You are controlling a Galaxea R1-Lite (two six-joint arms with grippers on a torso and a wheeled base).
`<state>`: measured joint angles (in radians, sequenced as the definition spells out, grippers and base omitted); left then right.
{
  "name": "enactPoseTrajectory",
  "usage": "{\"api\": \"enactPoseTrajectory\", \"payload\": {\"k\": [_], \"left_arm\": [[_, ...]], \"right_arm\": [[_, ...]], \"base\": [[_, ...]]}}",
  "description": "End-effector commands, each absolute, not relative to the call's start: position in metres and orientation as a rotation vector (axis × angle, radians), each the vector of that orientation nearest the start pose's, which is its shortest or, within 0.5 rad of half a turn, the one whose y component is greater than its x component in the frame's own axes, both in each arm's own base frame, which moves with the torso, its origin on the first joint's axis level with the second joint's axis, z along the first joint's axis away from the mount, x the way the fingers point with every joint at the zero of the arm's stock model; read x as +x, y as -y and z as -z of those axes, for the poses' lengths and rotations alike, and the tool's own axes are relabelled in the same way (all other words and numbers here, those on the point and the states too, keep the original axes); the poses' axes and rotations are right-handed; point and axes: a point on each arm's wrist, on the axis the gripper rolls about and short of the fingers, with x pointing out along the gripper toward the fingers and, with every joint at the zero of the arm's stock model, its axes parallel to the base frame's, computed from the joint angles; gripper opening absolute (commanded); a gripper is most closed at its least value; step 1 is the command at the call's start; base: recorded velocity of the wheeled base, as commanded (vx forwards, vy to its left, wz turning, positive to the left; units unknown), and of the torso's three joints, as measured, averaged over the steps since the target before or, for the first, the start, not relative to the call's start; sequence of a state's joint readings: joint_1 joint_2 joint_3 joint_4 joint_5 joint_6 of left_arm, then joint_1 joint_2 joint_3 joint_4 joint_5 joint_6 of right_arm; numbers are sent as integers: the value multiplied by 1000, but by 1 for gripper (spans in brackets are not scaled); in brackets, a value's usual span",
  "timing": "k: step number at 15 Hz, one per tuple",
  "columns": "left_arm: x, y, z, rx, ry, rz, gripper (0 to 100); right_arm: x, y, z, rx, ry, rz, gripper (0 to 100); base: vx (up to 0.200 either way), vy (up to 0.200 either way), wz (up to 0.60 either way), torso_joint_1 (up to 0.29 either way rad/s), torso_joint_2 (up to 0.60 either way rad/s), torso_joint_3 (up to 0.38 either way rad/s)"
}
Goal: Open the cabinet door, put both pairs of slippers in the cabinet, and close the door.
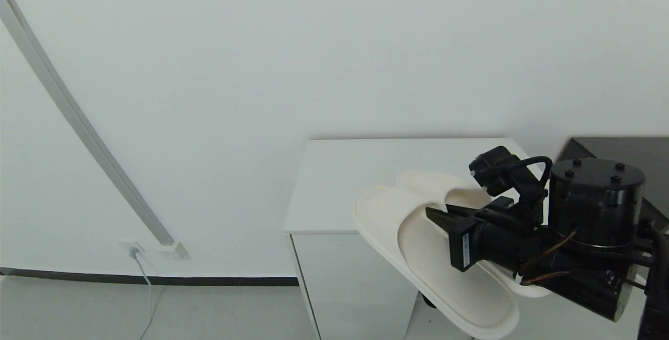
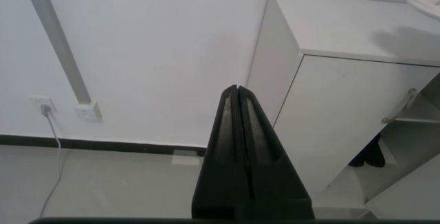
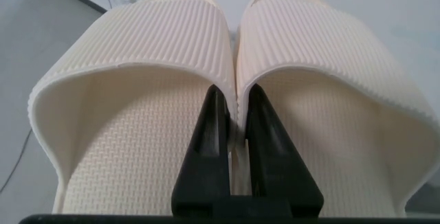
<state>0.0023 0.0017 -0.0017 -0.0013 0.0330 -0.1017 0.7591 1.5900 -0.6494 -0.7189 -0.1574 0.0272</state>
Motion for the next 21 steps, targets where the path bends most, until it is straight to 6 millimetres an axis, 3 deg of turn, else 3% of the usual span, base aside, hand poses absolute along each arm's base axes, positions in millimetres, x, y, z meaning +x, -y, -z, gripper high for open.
{"api": "enactPoseTrajectory", "payload": {"k": [1, 4, 13, 21], "left_arm": [[-23, -1, -76, -101, 3, -35, 0], [-23, -1, -76, -101, 3, -35, 0], [-23, -1, -76, -101, 3, -34, 0], [-23, -1, -76, -100, 3, -34, 0]], "right_arm": [[198, -183, -180, -75, -213, -597, 0], [200, -185, -176, -81, -226, -597, 0], [201, -187, -172, -88, -240, -598, 0], [201, -188, -167, -97, -255, -597, 0]], "base": [[0, 0, 0, 0, 0, 0], [0, 0, 0, 0, 0, 0], [-200, 0, 0, 1, 2, 4], [0, 0, 0, 0, 0, 0]]}}
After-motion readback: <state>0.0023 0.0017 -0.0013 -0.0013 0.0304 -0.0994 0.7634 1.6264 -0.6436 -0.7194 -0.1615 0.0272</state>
